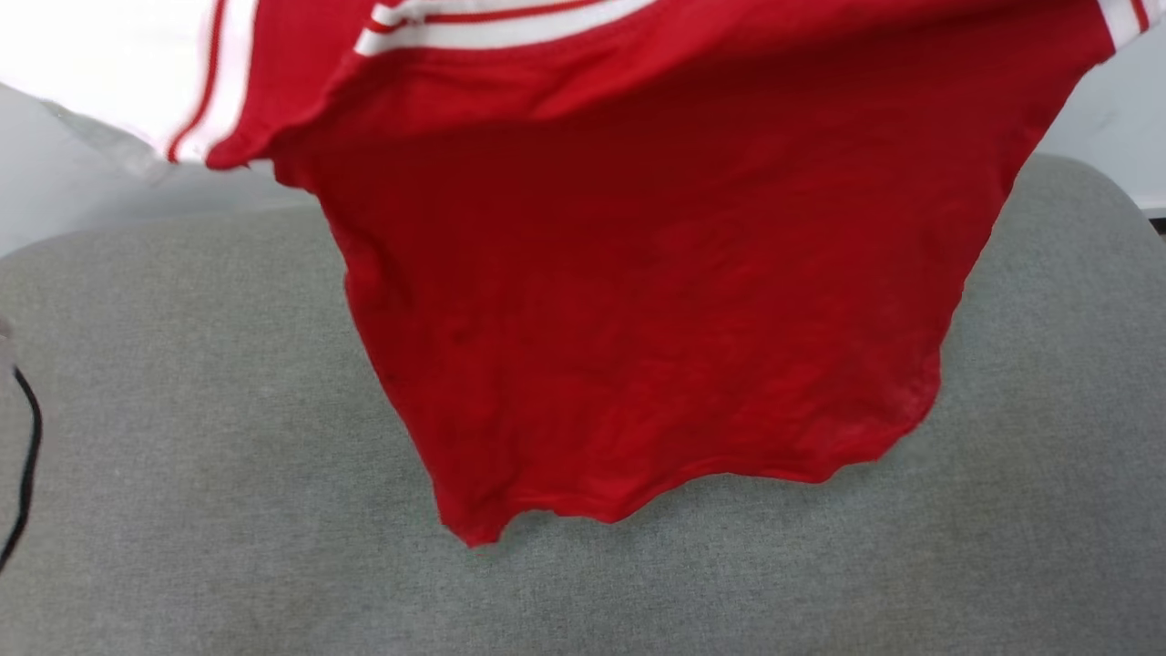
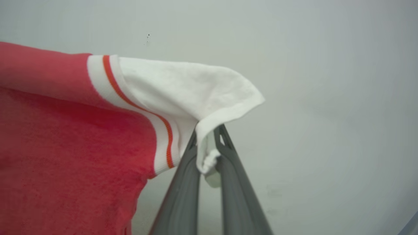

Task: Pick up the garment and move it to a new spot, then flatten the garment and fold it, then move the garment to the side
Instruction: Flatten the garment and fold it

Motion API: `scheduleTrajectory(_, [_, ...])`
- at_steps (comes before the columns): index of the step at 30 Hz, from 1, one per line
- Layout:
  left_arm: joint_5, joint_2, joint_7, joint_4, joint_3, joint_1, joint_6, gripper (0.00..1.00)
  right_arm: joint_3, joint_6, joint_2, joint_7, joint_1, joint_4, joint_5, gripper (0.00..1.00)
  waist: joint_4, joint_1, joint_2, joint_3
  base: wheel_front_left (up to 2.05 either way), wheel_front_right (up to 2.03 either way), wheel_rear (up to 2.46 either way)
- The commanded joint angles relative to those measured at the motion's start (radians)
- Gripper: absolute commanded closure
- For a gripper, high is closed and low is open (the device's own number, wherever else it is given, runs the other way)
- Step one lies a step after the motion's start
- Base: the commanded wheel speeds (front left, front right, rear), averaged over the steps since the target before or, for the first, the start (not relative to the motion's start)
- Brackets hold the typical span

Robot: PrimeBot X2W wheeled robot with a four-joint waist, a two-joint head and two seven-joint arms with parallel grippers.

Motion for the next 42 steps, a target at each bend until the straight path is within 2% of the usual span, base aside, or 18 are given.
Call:
scheduleTrajectory(1, [-0.005, 0.006, 0.005, 0.000, 0.007, -0.017, -0.004, 1.00, -0.003, -0.002, -0.008, -0.002, -0.020, 0.001, -0.003, 1.00, -0.002, 0.0000, 0.0000, 0.008, 0.00, 0.00, 0.00])
scheduleTrajectory(8, [-0.039, 0.059, 0.055, 0.035, 0.003, -0.185, -0.047, 1.00, 0.017, -0.002, -0.005, 0.009, -0.148, 0.013, 0.002, 1.00, -0.001, 0.0000, 0.0000, 0.097, 0.00, 0.00, 0.00])
scheduleTrajectory(17, [-0.061, 0.080, 0.112, 0.201, -0.080, -0.561, -0.135, 1.00, 0.064, -0.002, 0.000, -0.023, -0.441, 0.150, -0.004, 1.00, -0.002, 0.0000, 0.0000, 0.323, 0.00, 0.00, 0.00])
scheduleTrajectory(25, [0.003, -0.016, 0.124, 0.482, -0.229, -0.980, -0.220, 1.00, 0.055, -0.002, 0.074, -0.091, -0.747, 0.398, -0.040, 1.00, 0.012, 0.0000, 0.0000, 0.495, 0.00, 0.00, 0.00])
scheduleTrajectory(32, [0.078, -0.136, 0.043, 0.748, -0.302, -1.278, -0.263, 1.00, 0.037, -0.002, 0.147, -0.196, -0.965, 0.613, -0.143, 1.00, 0.032, 0.0000, 0.0000, 0.597, 0.00, 0.00, 0.00])
scheduleTrajectory(37, [0.092, -0.199, -0.027, 0.887, -0.323, -1.352, -0.279, 1.00, 0.032, -0.002, 0.191, -0.277, -1.020, 0.751, -0.199, 1.00, 0.044, 0.0000, 0.0000, 0.627, 0.00, 0.00, 0.00])
scheduleTrajectory(42, [0.087, -0.247, -0.095, 0.974, -0.352, -1.279, -0.307, 1.00, 0.078, -0.002, 0.221, -0.348, -0.960, 0.860, -0.211, 1.00, 0.057, 0.0000, 0.0000, 0.621, 0.00, 0.00, 0.00])
